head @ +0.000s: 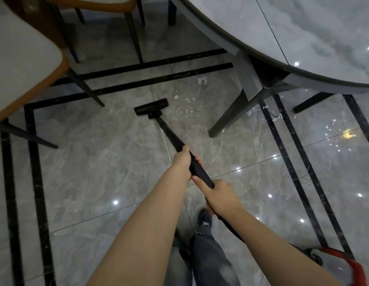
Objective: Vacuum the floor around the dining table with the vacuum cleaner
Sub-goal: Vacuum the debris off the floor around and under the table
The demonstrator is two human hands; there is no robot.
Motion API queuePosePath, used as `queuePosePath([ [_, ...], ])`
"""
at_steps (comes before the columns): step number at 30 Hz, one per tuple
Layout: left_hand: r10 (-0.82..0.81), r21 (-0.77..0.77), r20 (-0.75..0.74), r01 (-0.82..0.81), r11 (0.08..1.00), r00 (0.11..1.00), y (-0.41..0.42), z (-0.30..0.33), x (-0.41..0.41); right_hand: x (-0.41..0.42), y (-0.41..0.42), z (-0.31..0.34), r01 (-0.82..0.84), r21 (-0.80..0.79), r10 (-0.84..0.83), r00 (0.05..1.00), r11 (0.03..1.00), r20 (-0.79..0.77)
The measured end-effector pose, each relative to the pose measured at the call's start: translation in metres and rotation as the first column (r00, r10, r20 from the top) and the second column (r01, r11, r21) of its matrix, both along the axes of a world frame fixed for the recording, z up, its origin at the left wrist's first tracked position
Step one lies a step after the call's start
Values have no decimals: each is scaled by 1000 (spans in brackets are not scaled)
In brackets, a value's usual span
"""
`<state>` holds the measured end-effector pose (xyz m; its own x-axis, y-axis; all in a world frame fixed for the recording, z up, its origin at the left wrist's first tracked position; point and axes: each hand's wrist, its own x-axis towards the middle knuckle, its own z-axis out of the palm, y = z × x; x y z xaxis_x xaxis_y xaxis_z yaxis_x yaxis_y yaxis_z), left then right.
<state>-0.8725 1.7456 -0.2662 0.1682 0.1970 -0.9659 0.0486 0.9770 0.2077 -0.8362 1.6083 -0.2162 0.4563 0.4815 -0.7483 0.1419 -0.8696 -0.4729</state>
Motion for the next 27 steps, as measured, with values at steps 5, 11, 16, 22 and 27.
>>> queuePosePath([
  [5, -27, -11, -35, 26, 1000, 999, -49, 15, -1, -1, -43, 17, -18, -55, 17, 1000, 998, -16],
  [11, 77, -45, -62, -80, 996, 995, -75, 31, 4, 13, -62, 35, -45, -144, 39, 998, 989, -43],
  [16, 126, 17, -48, -125, 992, 991, -4, 27, 22, 41, 7, 15, -112, -28, 113, 994, 993, 15],
  [22, 160, 6, -18, -160, 987, 987, 62, 4, 34, 67, 71, -22, -184, 25, 185, 982, 983, -40],
  [27, 51, 162, -158, -25, 986, 986, 36, -7, 42, 60, 47, -26, -153, 23, 154, 988, 988, -20],
])
